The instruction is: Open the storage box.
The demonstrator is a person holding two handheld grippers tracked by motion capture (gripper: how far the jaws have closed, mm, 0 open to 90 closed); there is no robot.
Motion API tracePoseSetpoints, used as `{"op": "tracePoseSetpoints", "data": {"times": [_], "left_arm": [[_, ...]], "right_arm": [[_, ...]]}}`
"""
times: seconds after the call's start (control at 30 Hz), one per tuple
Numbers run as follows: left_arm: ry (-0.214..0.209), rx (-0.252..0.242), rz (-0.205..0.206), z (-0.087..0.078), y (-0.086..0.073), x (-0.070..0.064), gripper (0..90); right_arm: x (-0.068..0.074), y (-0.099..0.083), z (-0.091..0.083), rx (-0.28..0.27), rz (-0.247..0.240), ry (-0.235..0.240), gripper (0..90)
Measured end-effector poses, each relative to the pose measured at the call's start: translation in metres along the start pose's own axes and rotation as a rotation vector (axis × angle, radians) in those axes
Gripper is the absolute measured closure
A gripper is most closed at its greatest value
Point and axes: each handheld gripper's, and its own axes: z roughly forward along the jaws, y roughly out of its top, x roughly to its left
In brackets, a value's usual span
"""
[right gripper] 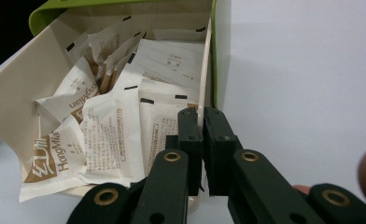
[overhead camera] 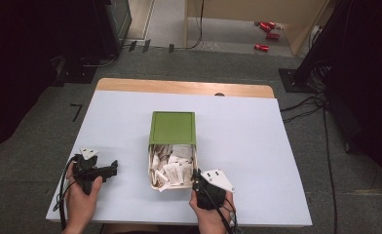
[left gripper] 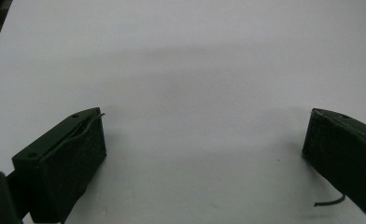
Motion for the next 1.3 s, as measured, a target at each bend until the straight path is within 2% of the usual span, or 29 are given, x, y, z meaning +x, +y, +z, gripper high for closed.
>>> {"op": "tracePoseSetpoints", "data": {"times": [1.13,1.2,1.27,1.3], "left_arm": [[0.000,0.001,0.000,0.000,0.000,0.000,0.0],[0.000,0.002,0.000,0.000,0.000,0.000,0.0],[0.000,0.001,0.000,0.000,0.000,0.000,0.0],[0.000,0.001,0.000,0.000,0.000,0.000,0.0]], "right_arm": [[0.008,-0.017,-0.019,-0.002,0.005,-0.027,87.8],[0.008,-0.016,-0.020,-0.005,0.011,-0.019,85.1],[0.005,-0.013,-0.023,-0.044,0.041,0.020,77.2],[0.003,-0.010,-0.026,-0.064,0.042,0.023,72.5]]}}
